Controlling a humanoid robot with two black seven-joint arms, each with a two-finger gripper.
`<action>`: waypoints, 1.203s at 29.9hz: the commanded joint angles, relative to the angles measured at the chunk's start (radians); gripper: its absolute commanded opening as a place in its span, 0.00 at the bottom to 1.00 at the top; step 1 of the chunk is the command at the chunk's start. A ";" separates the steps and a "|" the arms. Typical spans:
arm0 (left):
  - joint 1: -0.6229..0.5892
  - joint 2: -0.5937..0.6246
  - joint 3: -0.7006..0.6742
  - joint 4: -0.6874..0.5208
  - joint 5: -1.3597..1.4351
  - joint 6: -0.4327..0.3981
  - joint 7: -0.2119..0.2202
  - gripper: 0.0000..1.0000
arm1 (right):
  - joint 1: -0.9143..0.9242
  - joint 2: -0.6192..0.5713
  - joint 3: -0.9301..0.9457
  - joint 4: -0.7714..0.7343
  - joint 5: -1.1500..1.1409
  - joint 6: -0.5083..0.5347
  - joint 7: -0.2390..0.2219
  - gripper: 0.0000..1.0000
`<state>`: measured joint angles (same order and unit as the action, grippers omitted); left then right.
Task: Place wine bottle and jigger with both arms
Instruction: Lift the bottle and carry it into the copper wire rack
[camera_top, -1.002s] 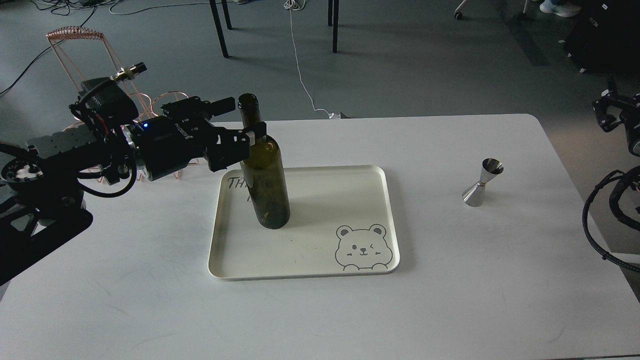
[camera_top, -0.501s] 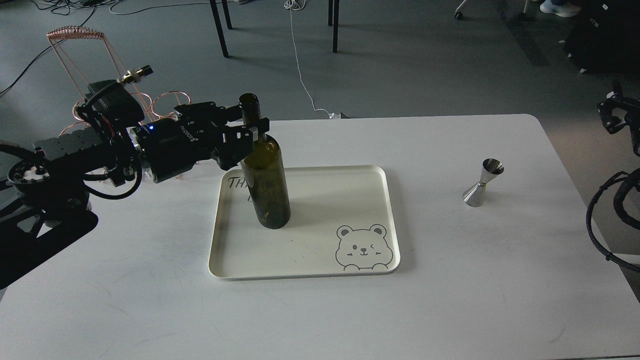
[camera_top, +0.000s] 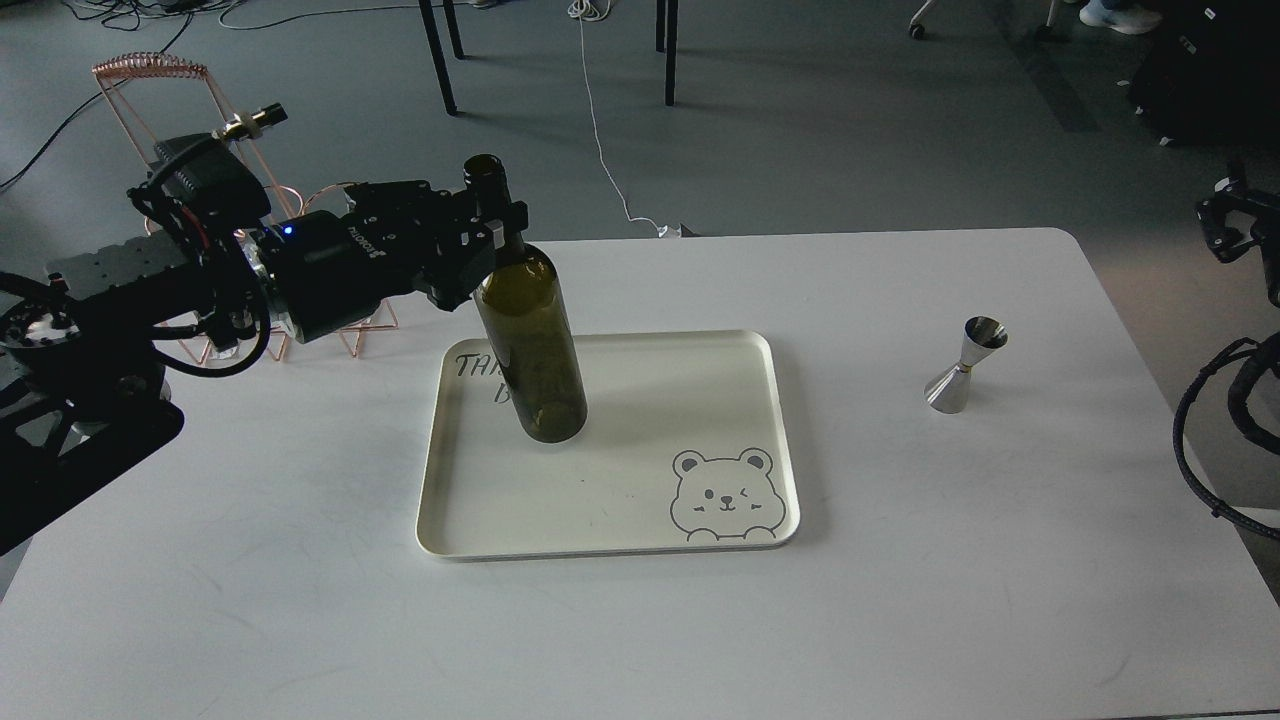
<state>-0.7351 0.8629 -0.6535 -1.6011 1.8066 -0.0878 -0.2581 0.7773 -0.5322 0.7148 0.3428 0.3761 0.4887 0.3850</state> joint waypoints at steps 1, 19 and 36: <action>-0.081 0.062 -0.006 0.004 -0.062 -0.007 -0.001 0.20 | 0.004 0.000 0.000 -0.004 0.000 0.000 0.000 0.99; -0.294 0.199 0.040 0.395 -0.098 -0.116 -0.105 0.20 | 0.017 0.000 -0.005 -0.004 0.000 0.000 0.000 0.99; -0.294 0.153 0.106 0.501 -0.101 -0.072 -0.116 0.20 | 0.025 0.000 -0.006 -0.018 0.000 0.000 0.000 0.99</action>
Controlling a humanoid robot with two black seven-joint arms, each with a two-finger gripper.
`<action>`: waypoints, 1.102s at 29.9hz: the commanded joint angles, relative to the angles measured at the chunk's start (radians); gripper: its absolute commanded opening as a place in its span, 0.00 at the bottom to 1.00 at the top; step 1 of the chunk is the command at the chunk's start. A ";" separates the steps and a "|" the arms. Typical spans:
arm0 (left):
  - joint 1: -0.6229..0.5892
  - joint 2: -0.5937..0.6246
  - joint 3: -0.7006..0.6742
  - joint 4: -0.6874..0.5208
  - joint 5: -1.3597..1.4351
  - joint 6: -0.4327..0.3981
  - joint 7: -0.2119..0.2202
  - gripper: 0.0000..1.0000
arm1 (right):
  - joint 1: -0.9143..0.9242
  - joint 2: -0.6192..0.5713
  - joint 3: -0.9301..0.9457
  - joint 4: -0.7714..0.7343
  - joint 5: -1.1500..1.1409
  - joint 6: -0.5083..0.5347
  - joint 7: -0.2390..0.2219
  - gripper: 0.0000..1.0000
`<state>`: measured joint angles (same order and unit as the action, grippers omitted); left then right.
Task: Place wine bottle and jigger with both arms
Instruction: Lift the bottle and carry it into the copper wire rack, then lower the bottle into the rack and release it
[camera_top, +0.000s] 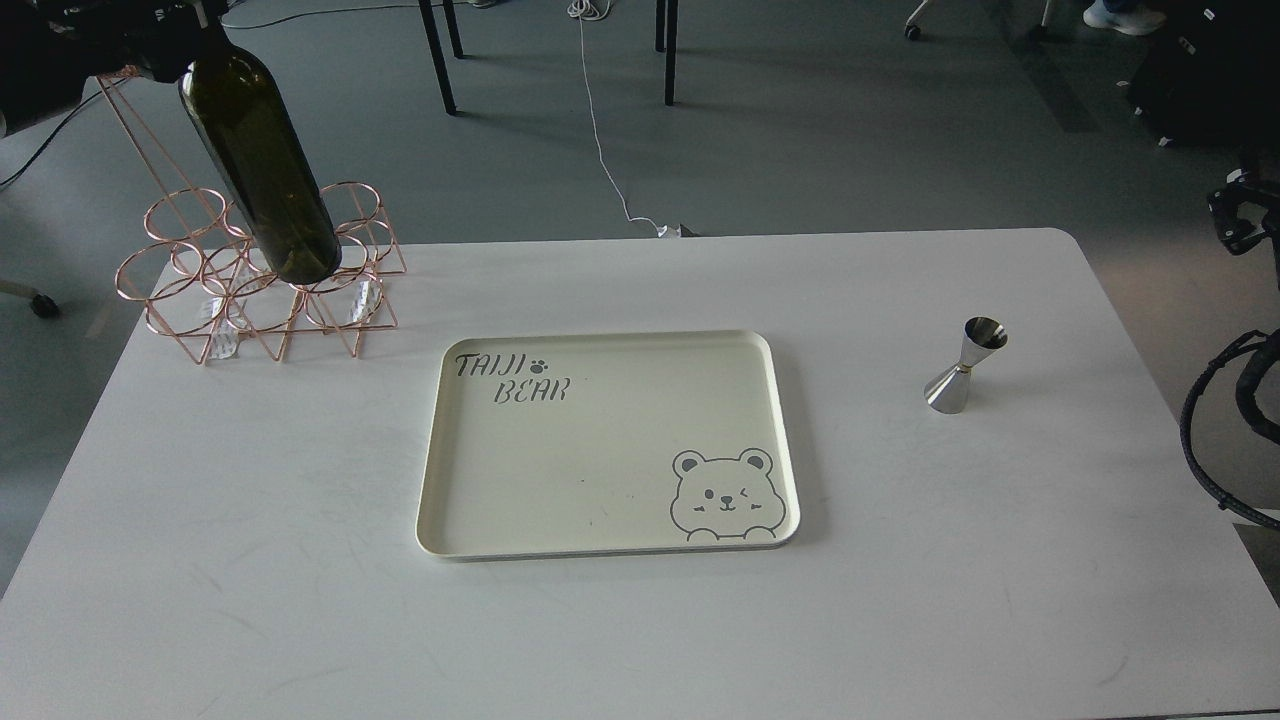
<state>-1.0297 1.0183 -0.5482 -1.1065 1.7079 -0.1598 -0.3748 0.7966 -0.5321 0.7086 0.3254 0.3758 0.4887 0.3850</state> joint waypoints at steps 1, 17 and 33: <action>0.000 -0.006 0.001 0.007 -0.002 0.000 0.001 0.20 | 0.006 0.000 0.000 0.000 0.000 0.000 0.000 0.99; 0.022 -0.066 0.039 0.057 -0.008 0.020 -0.001 0.21 | 0.015 -0.011 0.000 -0.002 0.000 0.000 0.000 0.99; 0.025 -0.101 0.163 0.125 -0.096 0.121 -0.013 0.52 | 0.015 -0.012 0.000 -0.002 0.000 0.000 0.000 0.99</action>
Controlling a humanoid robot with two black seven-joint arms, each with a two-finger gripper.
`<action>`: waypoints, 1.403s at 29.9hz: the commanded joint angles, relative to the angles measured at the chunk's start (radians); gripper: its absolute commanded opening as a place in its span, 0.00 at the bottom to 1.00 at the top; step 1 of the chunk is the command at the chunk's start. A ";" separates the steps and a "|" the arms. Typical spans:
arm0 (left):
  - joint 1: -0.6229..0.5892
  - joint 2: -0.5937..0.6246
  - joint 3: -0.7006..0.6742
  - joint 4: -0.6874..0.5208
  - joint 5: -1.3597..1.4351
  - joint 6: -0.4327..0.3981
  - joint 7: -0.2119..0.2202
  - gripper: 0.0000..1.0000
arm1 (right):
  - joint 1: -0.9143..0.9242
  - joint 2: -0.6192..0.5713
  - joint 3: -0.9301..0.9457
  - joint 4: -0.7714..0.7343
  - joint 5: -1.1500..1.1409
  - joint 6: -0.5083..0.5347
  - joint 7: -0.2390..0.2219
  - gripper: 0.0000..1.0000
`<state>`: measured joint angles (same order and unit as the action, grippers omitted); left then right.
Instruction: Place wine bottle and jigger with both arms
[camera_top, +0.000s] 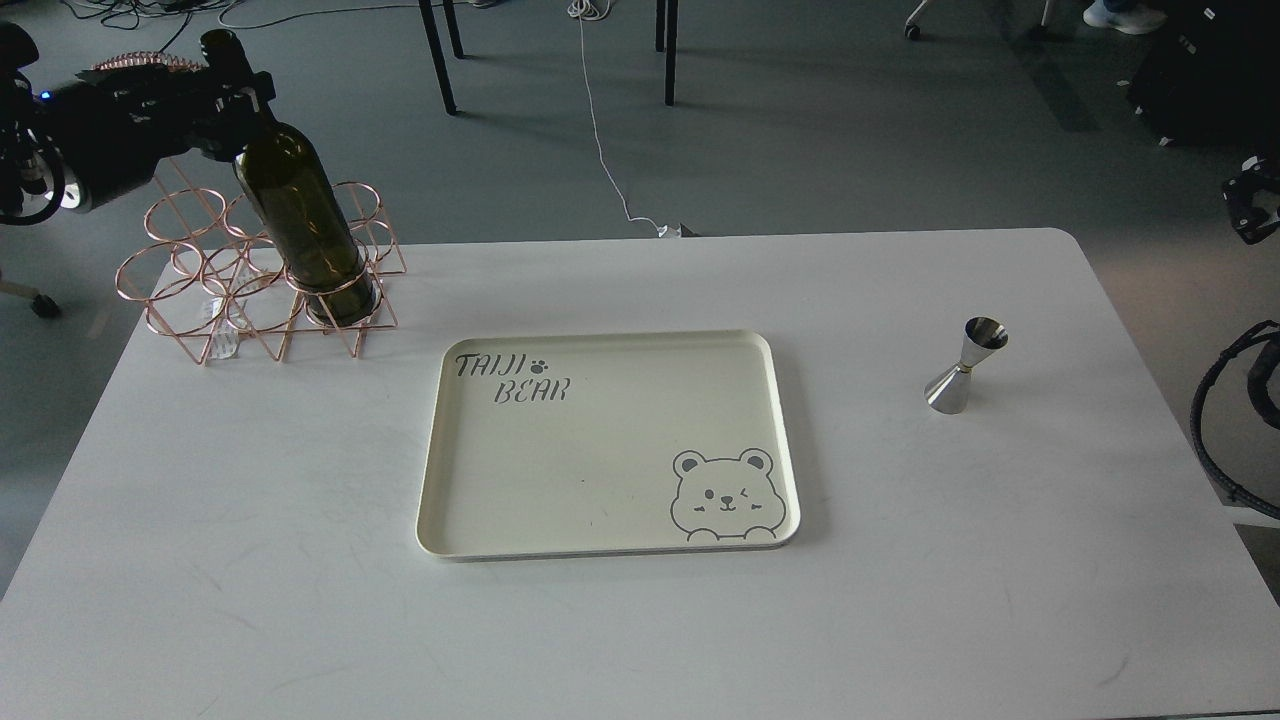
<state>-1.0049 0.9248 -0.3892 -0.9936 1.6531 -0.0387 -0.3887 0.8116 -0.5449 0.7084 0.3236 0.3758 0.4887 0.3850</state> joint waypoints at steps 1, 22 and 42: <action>0.000 -0.007 0.006 0.012 -0.049 0.000 0.001 0.62 | 0.000 0.000 0.000 0.000 0.000 0.000 0.000 0.99; -0.046 0.135 -0.043 0.051 -1.002 -0.094 -0.084 0.98 | 0.003 0.006 0.003 -0.025 0.000 0.000 0.012 0.99; 0.186 -0.165 -0.072 0.616 -1.955 -0.450 -0.081 0.98 | -0.005 0.040 0.035 -0.028 0.015 0.000 0.005 0.98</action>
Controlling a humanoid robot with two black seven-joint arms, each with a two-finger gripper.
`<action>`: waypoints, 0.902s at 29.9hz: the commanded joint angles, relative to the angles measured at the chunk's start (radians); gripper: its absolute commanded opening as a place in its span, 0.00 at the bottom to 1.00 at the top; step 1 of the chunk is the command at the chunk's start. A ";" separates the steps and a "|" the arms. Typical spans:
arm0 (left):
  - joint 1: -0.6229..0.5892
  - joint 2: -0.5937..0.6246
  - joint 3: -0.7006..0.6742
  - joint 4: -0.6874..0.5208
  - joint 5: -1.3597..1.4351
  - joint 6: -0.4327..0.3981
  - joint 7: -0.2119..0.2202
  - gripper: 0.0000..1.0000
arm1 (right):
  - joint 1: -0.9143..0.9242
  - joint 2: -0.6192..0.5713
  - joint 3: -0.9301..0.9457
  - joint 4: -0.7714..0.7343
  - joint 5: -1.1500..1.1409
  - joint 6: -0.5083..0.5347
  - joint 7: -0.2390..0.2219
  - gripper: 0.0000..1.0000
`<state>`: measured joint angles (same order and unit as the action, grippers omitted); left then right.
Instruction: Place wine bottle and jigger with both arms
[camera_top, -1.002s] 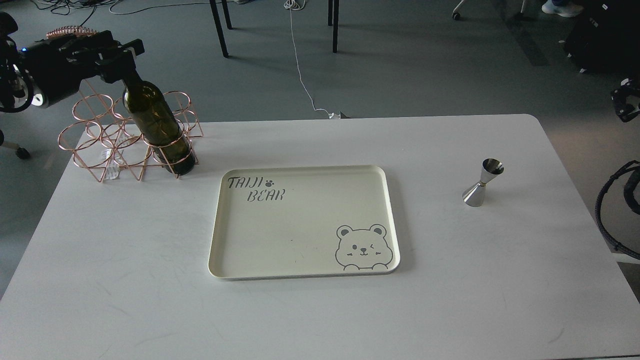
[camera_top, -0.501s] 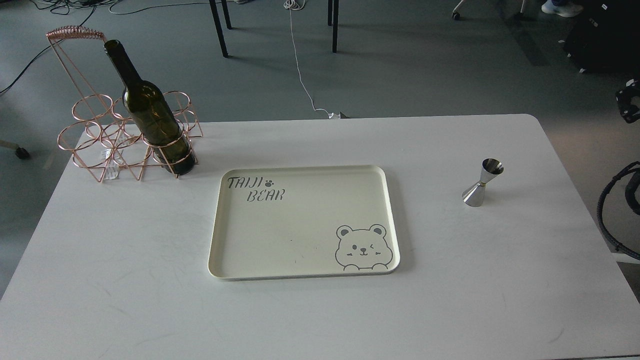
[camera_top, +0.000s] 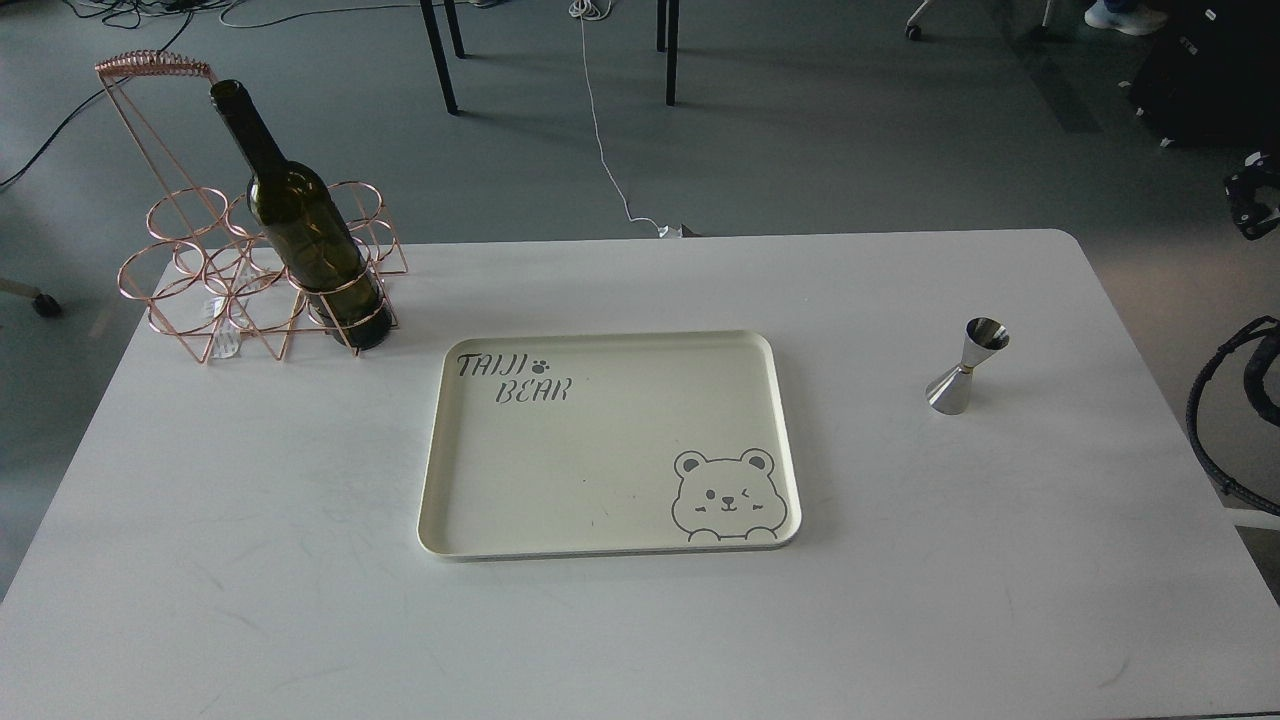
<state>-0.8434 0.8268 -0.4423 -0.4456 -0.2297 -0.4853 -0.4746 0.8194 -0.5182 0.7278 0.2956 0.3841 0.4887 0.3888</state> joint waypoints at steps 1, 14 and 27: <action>0.035 -0.083 -0.027 0.080 -0.092 -0.003 0.005 0.98 | -0.020 0.015 0.022 0.000 0.007 0.000 -0.001 0.98; 0.214 -0.207 -0.231 0.102 -0.106 -0.003 0.004 0.99 | -0.132 0.058 0.018 0.003 0.091 0.000 -0.020 0.99; 0.224 -0.203 -0.236 0.096 -0.105 -0.003 -0.002 0.99 | -0.132 0.043 0.001 0.016 0.087 0.000 -0.100 0.99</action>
